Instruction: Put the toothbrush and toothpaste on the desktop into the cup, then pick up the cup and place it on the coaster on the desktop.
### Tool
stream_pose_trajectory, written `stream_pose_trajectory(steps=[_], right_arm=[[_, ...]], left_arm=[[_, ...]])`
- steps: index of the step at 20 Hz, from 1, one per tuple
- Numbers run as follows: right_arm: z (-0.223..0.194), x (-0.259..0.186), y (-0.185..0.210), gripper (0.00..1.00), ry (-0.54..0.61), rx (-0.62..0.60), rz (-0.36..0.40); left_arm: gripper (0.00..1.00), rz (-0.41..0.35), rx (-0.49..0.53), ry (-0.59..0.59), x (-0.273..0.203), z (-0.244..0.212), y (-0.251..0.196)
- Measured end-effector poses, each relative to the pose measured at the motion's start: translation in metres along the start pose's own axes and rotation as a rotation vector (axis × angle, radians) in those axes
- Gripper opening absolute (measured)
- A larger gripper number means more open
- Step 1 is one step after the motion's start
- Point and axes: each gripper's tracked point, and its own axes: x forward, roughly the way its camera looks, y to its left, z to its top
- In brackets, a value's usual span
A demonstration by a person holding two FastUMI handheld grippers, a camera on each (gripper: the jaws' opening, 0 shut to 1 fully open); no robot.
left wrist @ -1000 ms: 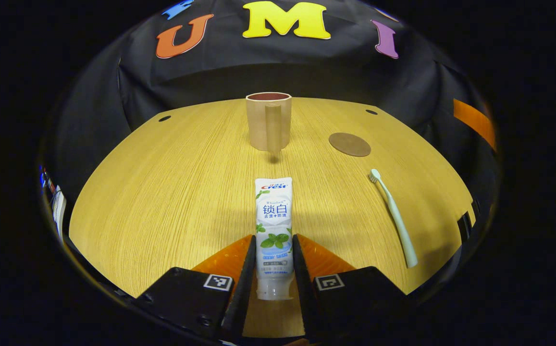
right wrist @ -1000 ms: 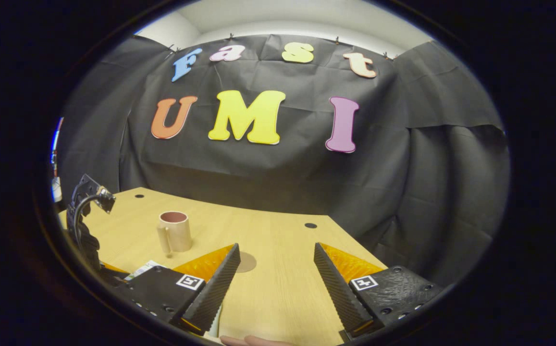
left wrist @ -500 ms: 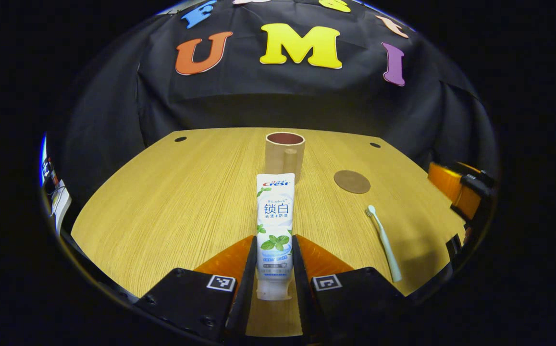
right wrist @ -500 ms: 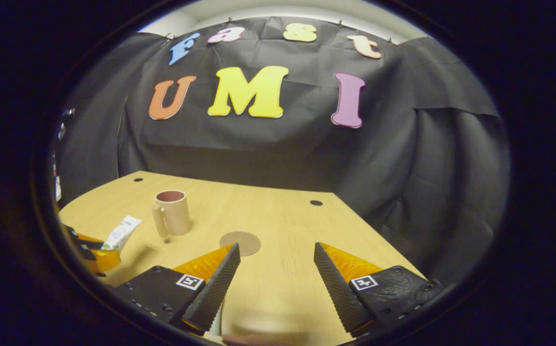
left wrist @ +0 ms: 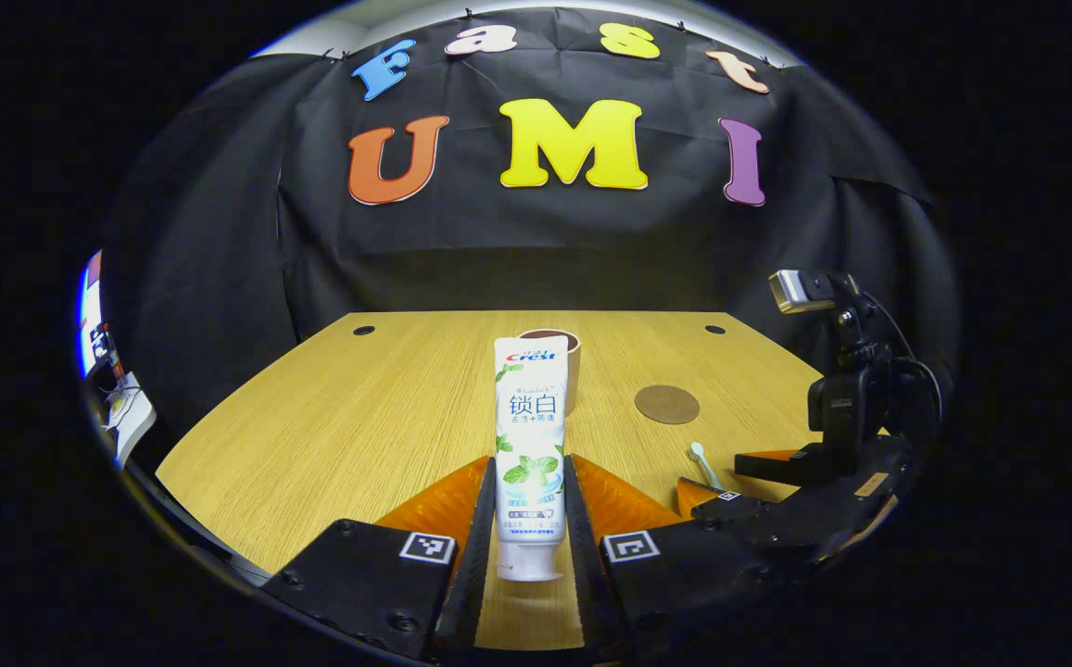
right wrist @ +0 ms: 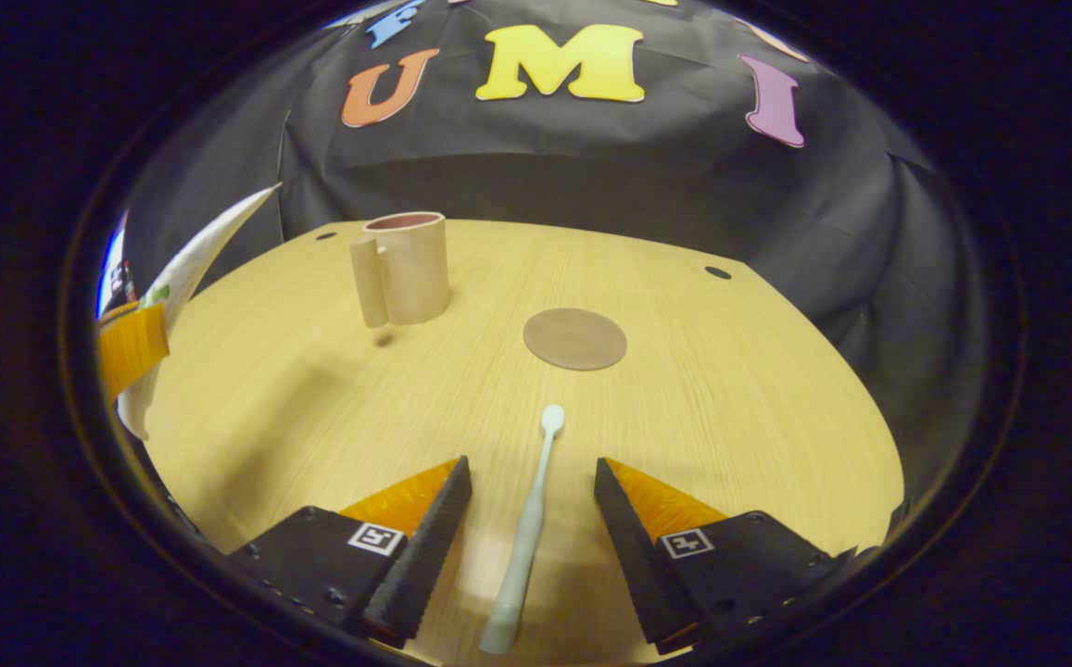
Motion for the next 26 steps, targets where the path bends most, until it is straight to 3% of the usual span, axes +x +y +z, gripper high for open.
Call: stream_pose_trajectory(steps=[3, 5, 7, 8, 9, 11, 12, 14, 22, 26], right_arm=[[-0.003, 0.001, 0.004, 0.87, 0.025, 0.029, 0.052], [-0.001, 0.004, 0.002, 0.69, 0.036, 0.067, 0.063], [-0.004, 0.006, 0.007, 0.44, 0.044, 0.055, 0.098], [-0.005, 0.006, 0.004, 0.21, 0.05, 0.063, 0.1], [-0.003, 0.004, 0.004, 0.09, 0.05, 0.074, 0.104], [0.0, 0.003, 0.0, 0.08, 0.043, 0.111, 0.104], [0.0, 0.005, -0.001, 0.01, 0.031, 0.105, 0.088], [0.007, 0.0, -0.003, 0.01, -0.019, 0.094, 0.075], [0.089, -0.092, 0.002, 0.0, -0.42, 0.13, 0.118], [0.11, -0.124, -0.008, 0.0, -0.55, 0.167, 0.111]], left_arm=[[0.44, 0.01, -0.019, 0.015, 0.003, -0.004, 0.003], [0.44, 0.022, -0.027, 0.017, 0.002, -0.004, 0.005], [0.44, 0.027, -0.027, 0.015, 0.002, -0.002, 0.004], [0.44, 0.025, -0.027, 0.017, 0.003, -0.003, 0.004], [0.44, 0.023, -0.029, 0.019, 0.002, -0.004, 0.003], [0.44, 0.026, -0.03, 0.019, 0.003, -0.004, 0.004], [0.44, 0.03, -0.029, 0.017, 0.002, -0.003, 0.004], [0.44, 0.042, -0.026, 0.014, 0.002, -0.001, 0.006], [0.44, 0.043, -0.103, -0.067, -0.006, 0.031, 0.014], [0.44, 0.026, -0.074, -0.126, -0.01, 0.041, 0.01]])
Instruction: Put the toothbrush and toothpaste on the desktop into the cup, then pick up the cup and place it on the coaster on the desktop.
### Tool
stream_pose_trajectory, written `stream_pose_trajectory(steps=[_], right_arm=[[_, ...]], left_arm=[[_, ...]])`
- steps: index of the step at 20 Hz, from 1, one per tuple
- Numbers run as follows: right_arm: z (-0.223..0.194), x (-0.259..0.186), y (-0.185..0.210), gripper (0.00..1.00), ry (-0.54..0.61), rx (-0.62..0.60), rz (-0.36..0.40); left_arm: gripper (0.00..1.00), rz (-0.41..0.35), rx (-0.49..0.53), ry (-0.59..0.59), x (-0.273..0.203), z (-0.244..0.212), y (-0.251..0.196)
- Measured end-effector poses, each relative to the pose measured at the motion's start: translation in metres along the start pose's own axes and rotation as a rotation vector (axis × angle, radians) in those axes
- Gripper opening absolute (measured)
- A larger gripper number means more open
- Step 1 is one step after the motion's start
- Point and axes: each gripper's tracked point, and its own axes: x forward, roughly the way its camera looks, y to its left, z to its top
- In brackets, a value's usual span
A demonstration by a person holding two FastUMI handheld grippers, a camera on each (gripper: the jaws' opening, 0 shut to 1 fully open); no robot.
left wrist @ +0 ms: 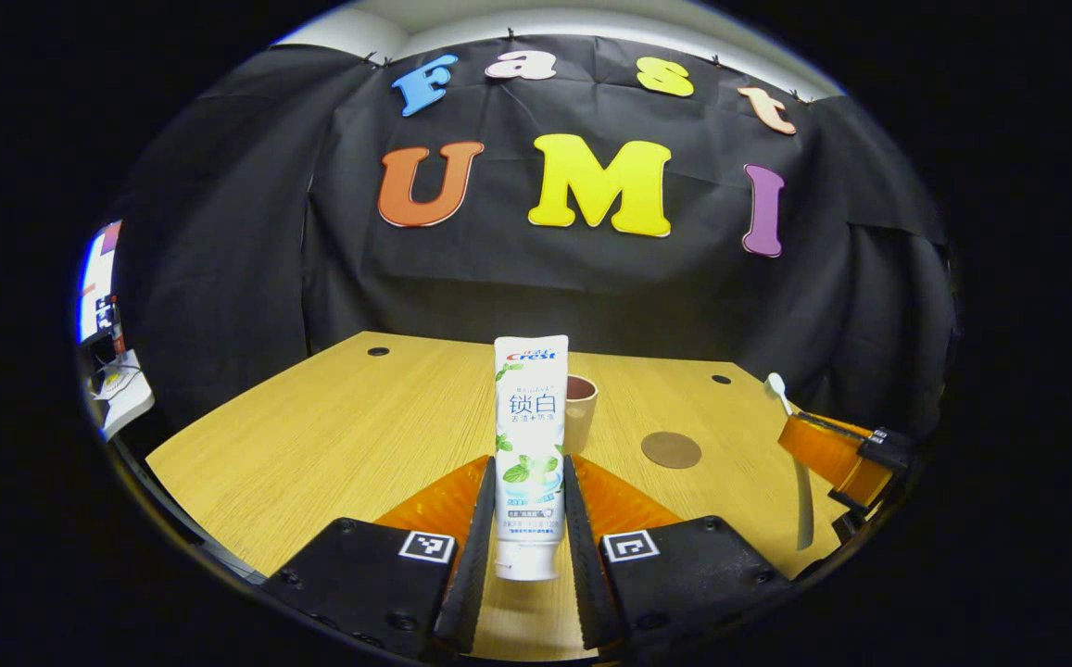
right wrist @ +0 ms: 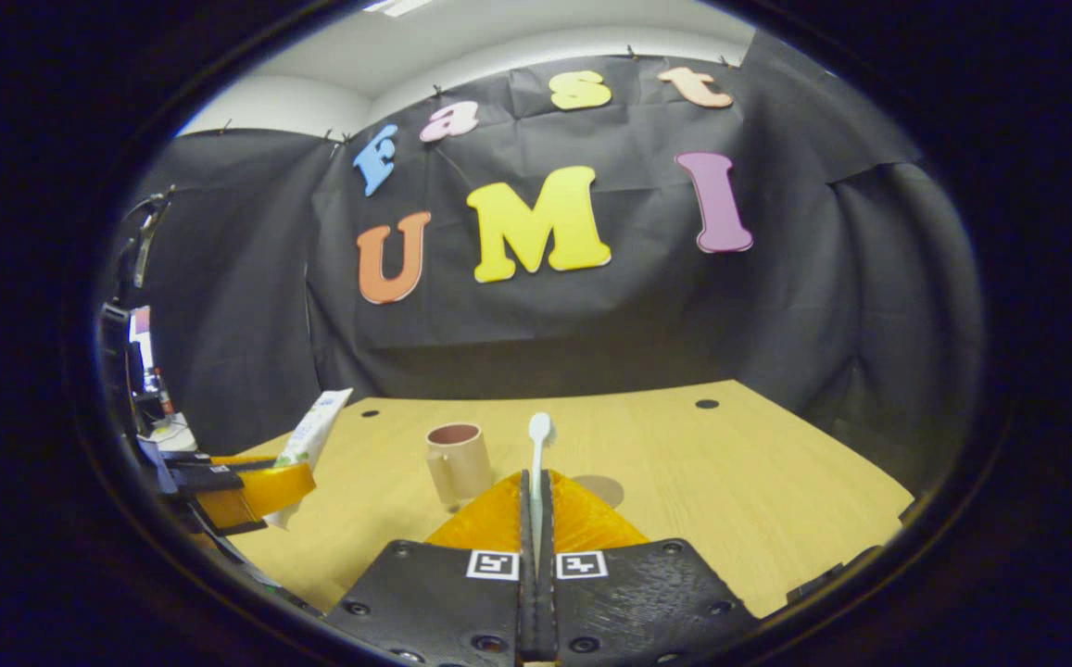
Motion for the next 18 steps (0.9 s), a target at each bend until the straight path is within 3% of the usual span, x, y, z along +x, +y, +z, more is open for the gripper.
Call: stream_pose_trajectory(steps=[7, 11, 15, 18], right_arm=[[-0.007, 0.001, 0.001, 0.0, 0.026, -0.003, 0.004], [-0.009, 0.002, 0.002, 0.0, 0.039, -0.007, 0.02], [-0.001, 0.001, -0.012, 0.0, 0.026, 0.007, 0.002], [0.004, 0.003, -0.024, 0.0, 0.027, 0.029, -0.017]], left_arm=[[0.44, 0.0, -0.013, 0.0, 0.02, 0.001, 0.01], [0.44, 0.011, -0.043, -0.069, 0.054, 0.028, 0.017], [0.44, -0.078, -0.076, -0.142, 0.097, 0.073, -0.003], [0.43, -0.124, -0.028, -0.256, 0.13, 0.108, -0.014]])
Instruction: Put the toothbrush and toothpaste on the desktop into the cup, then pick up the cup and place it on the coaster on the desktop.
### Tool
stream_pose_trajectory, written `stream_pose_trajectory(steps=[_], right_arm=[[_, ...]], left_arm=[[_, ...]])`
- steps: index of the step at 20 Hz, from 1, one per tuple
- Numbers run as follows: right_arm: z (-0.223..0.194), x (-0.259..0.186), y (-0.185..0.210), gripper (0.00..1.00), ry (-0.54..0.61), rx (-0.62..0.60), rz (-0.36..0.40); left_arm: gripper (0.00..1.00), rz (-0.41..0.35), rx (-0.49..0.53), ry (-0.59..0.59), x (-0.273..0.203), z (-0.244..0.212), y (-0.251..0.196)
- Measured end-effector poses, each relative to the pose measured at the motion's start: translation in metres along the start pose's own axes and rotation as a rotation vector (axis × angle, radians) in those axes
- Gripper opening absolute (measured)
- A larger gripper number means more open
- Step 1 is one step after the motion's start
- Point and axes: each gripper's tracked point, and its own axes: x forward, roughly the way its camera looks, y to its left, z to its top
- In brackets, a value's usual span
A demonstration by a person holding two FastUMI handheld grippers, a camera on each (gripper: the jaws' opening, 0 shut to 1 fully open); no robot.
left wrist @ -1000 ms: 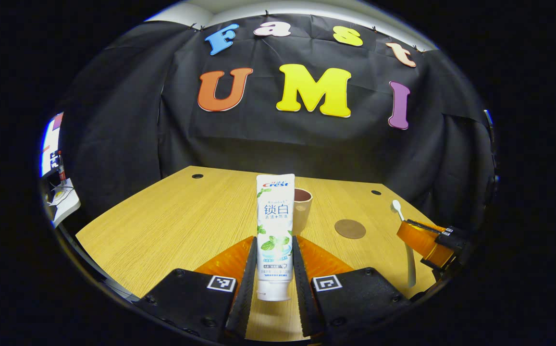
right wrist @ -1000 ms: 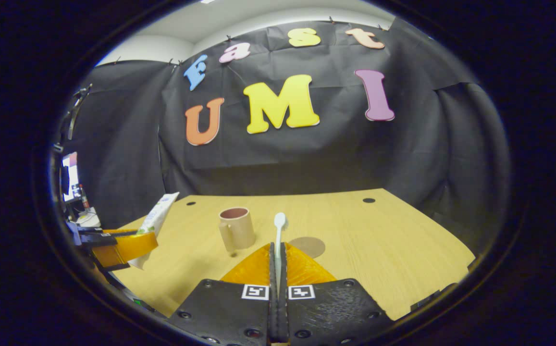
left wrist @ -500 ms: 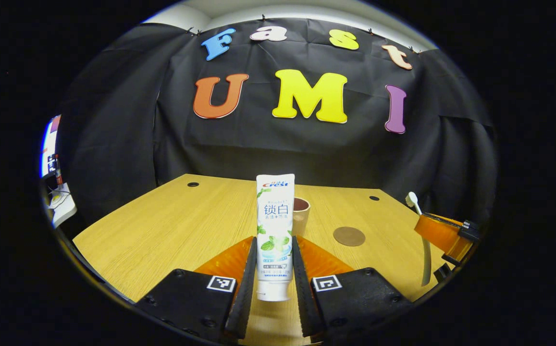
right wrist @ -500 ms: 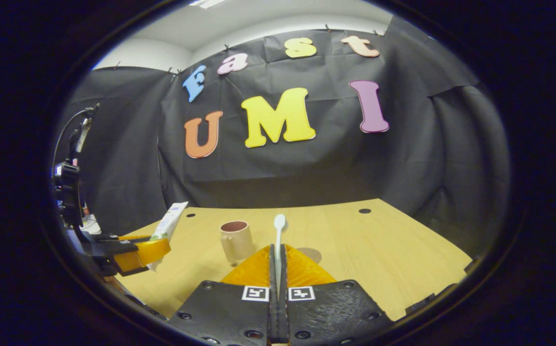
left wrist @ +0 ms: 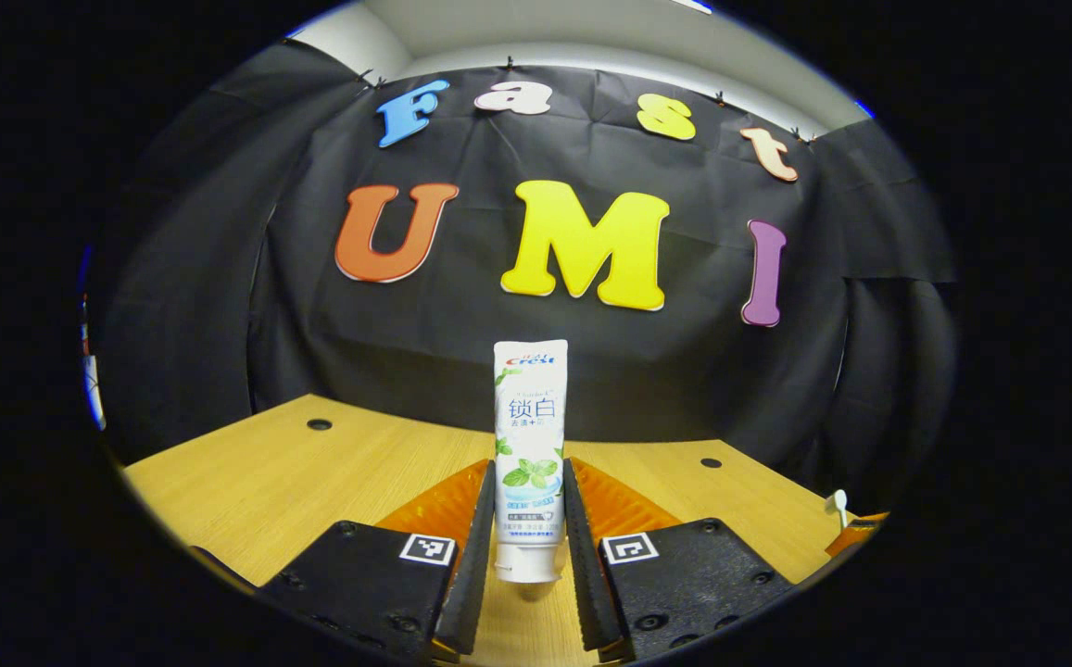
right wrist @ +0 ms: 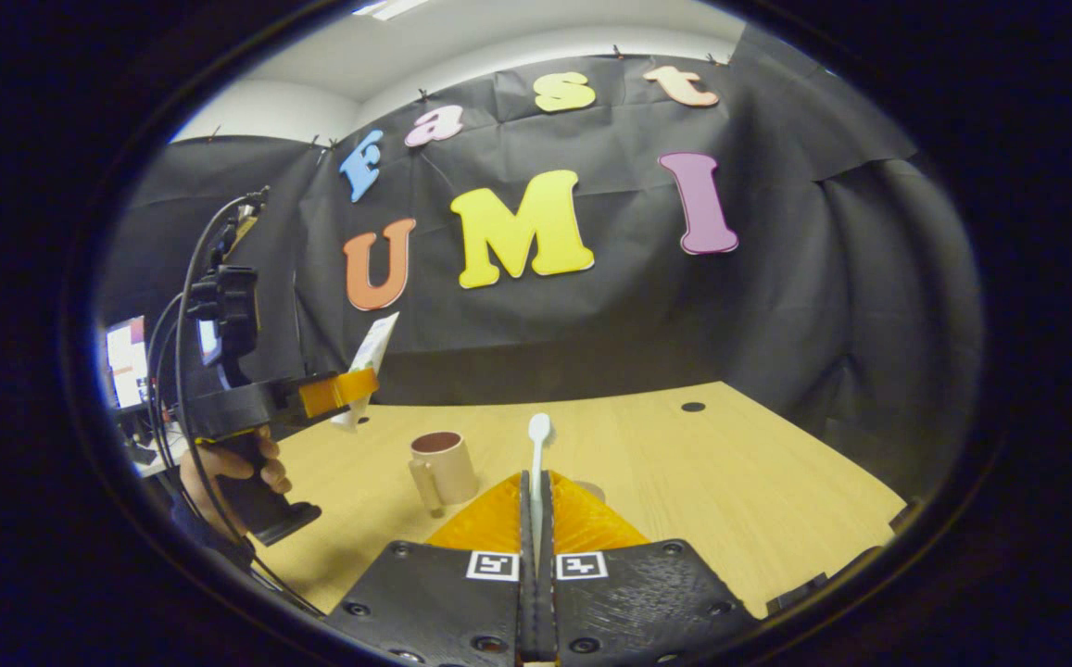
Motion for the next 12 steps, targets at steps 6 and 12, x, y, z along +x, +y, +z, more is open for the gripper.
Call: stream_pose_trajectory(steps=[6, 12], right_arm=[[0.005, 0.0, -0.006, 0.0, -0.011, -0.009, -0.008], [0.012, -0.002, -0.01, 0.0, -0.035, 0.047, -0.012]], left_arm=[[0.43, -0.042, -0.009, 0.058, 0.056, -0.036, -0.004], [0.44, -0.06, -0.05, 0.082, 0.069, -0.051, -0.006]])
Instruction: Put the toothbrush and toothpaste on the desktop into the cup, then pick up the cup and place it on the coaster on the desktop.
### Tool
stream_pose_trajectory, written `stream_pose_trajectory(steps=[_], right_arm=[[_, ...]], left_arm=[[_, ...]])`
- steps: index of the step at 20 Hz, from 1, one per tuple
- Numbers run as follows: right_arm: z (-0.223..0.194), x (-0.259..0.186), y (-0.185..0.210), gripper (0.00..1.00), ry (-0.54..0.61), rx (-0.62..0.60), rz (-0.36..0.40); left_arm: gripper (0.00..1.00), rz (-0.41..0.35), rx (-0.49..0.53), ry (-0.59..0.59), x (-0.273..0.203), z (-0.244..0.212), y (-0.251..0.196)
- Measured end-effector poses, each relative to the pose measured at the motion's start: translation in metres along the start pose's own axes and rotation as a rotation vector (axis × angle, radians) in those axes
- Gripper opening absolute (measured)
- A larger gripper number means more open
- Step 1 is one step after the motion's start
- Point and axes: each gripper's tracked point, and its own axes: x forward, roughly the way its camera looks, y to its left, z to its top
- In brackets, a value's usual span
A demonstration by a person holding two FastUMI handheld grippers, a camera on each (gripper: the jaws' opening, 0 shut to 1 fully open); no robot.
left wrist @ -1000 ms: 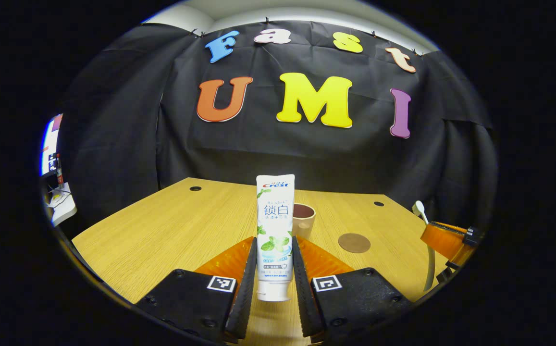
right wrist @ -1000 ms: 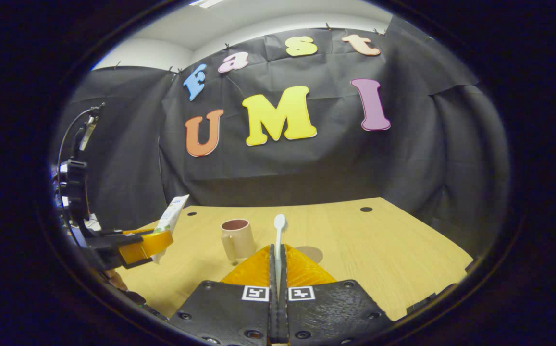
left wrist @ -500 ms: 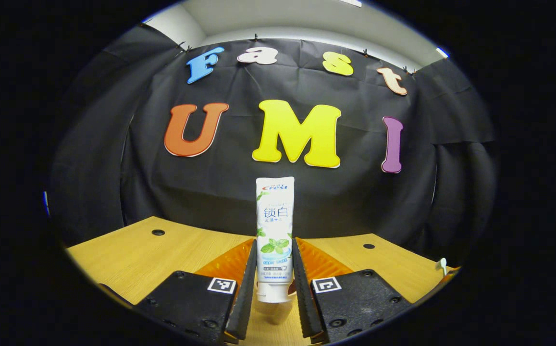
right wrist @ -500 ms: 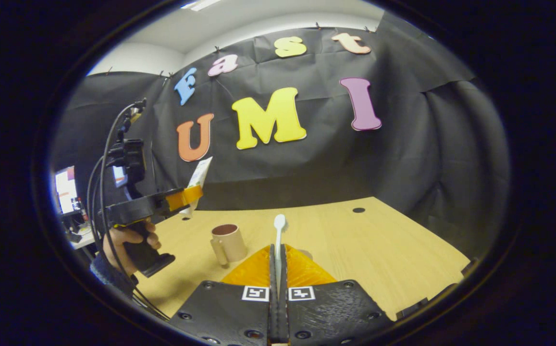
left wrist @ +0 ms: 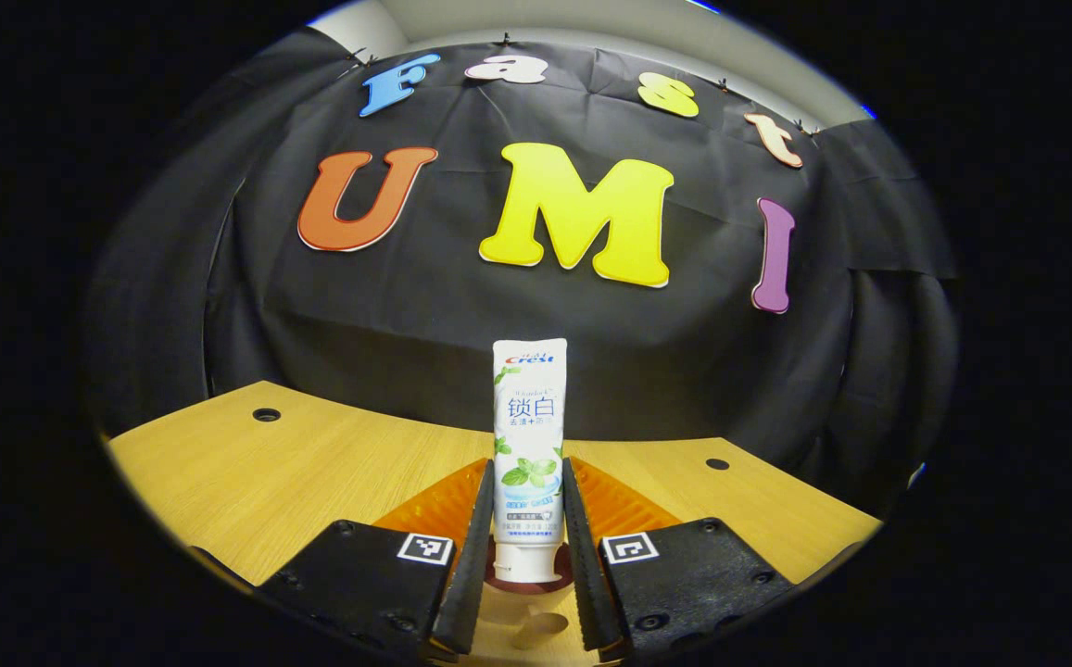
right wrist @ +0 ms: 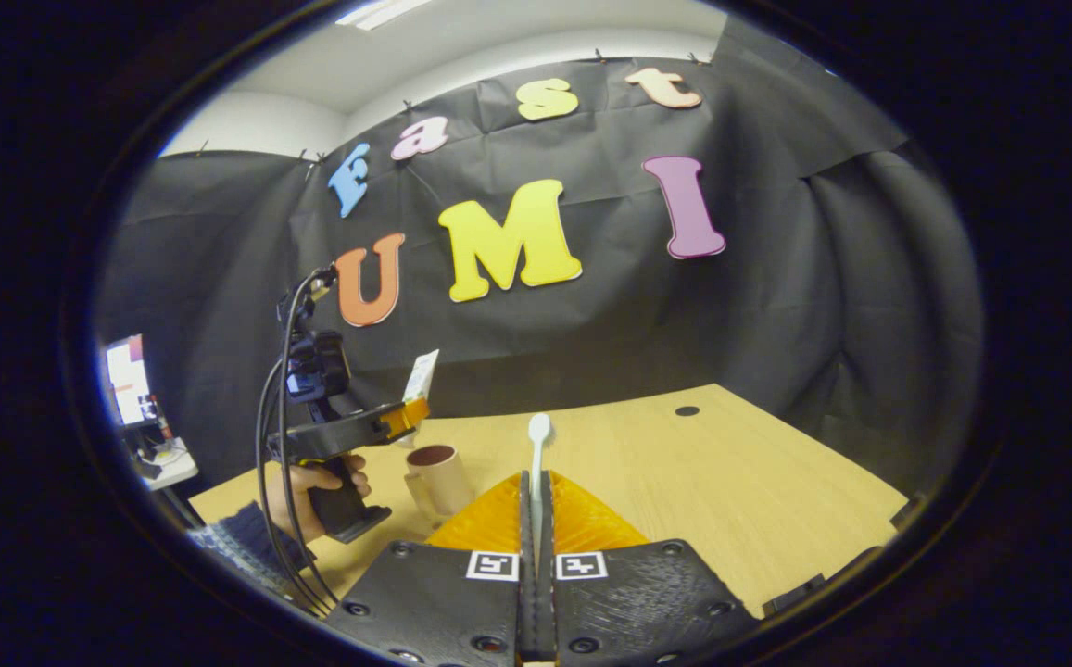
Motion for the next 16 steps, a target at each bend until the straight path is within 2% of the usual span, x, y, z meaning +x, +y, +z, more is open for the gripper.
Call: stream_pose_trajectory(steps=[3, 8, 12, 13, 15, 16], right_arm=[[-0.002, 0.001, -0.004, 0.0, 0.001, -0.016, -0.019], [-0.003, 0.0, 0.001, 0.0, -0.001, -0.03, -0.008], [-0.005, 0.001, 0.001, 0.0, 0.003, -0.037, -0.012], [-0.005, 0.001, 0.0, 0.0, 0.004, -0.037, -0.012], [-0.007, 0.003, 0.0, 0.0, 0.007, -0.046, -0.018], [-0.008, 0.003, 0.001, 0.0, 0.006, -0.051, -0.02]], left_arm=[[0.46, -0.017, 0.018, 0.006, 0.0, 0.001, -0.007], [0.45, 0.008, 0.062, -0.009, 0.0, 0.008, -0.005], [0.46, -0.002, 0.054, -0.004, -0.01, 0.011, -0.009], [0.51, 0.003, 0.05, -0.01, -0.015, 0.013, -0.009], [0.81, 0.027, 0.057, -0.024, -0.026, 0.017, -0.004], [0.85, 0.029, 0.055, -0.036, -0.032, 0.02, -0.004]])
